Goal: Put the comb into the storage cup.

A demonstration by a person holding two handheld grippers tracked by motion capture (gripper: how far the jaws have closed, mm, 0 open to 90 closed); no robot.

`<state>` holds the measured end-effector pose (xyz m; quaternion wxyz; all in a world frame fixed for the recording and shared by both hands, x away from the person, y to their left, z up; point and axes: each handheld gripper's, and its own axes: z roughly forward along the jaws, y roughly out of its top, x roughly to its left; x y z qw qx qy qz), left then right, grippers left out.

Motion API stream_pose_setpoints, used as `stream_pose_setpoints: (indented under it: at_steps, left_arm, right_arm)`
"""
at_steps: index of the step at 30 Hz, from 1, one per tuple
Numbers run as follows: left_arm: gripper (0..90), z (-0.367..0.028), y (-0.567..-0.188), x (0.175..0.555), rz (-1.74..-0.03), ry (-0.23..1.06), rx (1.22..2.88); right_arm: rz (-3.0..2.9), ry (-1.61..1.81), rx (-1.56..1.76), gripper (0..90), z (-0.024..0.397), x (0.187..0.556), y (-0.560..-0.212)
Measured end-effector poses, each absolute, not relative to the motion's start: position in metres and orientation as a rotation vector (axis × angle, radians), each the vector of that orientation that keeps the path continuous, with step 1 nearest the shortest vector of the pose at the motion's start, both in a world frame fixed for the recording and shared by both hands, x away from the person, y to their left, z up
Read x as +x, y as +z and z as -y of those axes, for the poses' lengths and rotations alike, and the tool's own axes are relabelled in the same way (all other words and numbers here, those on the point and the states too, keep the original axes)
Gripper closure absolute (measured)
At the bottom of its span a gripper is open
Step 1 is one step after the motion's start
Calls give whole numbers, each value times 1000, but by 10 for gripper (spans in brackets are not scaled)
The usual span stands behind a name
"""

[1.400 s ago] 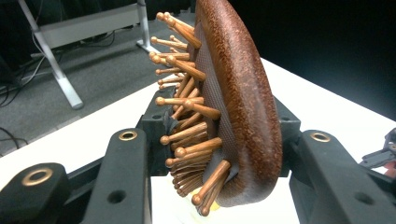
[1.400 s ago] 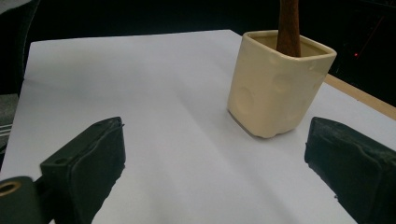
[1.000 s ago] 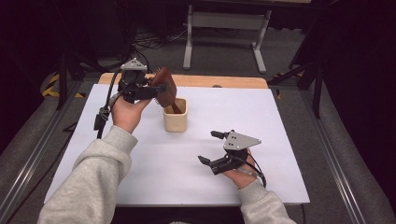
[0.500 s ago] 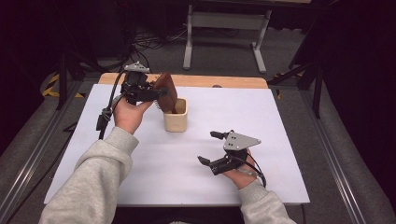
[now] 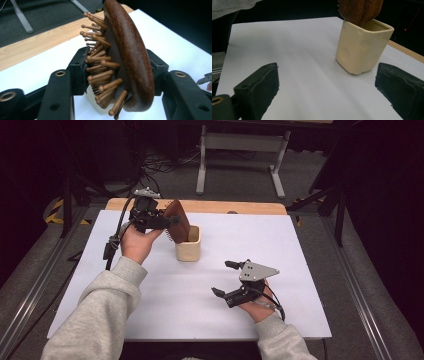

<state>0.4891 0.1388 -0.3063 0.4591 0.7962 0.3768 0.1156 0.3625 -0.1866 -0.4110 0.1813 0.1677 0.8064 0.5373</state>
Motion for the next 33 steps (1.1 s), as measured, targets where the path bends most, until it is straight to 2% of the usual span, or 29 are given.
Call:
stream_pose_setpoints:
  at_steps: [7, 10, 13, 14, 16, 20, 26, 33]
  left_arm:
    - [444, -141, -306, 487, -941, 309, 1966]
    - [400, -145, -306, 487, -941, 328, 1963]
    - [283, -150, -306, 487, -941, 329, 1936]
    - [213, -152, -306, 487, -944, 321, 1921]
    - [192, -156, -305, 486, -939, 341, 1907]
    - [46, -169, -302, 481, -913, 400, 1852]
    - [7, -180, -296, 469, -879, 436, 1829]
    - [3, -189, -290, 435, -711, 511, 1801]
  right_arm:
    - [-2277, 1519, 472, 59, 186, 363, -411]
    - [-2276, 1519, 474, 59, 187, 363, -411]
    - [-2275, 1521, 474, 59, 187, 362, -411]
    - [-2272, 1522, 474, 59, 187, 363, -411]
    - [-2272, 1523, 476, 59, 187, 363, -411]
    - [-2271, 1525, 479, 59, 188, 363, -410]
    - [-2263, 1528, 485, 58, 189, 363, -409]
    - [-2231, 1543, 480, 58, 194, 362, -401]
